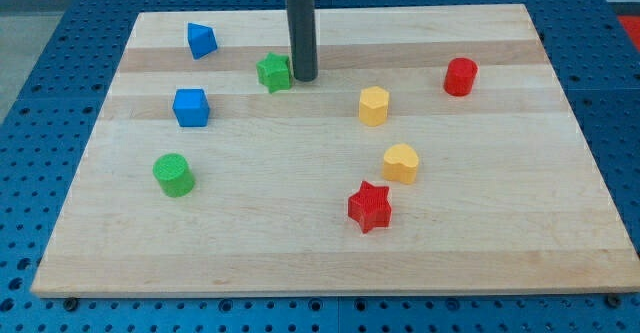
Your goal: Move the arm to the right of the blue triangle
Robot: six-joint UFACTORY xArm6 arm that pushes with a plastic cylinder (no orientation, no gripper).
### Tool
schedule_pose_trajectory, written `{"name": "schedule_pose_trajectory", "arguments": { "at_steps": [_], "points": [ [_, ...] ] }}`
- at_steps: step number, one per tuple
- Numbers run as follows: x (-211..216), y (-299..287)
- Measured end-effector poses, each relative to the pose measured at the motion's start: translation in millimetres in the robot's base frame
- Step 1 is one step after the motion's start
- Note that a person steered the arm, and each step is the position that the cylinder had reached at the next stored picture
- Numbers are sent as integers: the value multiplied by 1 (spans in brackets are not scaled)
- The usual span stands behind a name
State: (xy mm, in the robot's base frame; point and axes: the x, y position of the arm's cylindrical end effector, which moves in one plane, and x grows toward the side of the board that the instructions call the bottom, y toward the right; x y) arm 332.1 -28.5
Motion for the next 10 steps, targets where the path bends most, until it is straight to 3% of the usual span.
{"name": "schedule_pose_trajectory", "arguments": {
  "at_steps": [4, 6, 8, 10],
  "points": [
    [-4, 84],
    [-54, 29],
    [-95, 17],
    [-92, 0]
  ]
}}
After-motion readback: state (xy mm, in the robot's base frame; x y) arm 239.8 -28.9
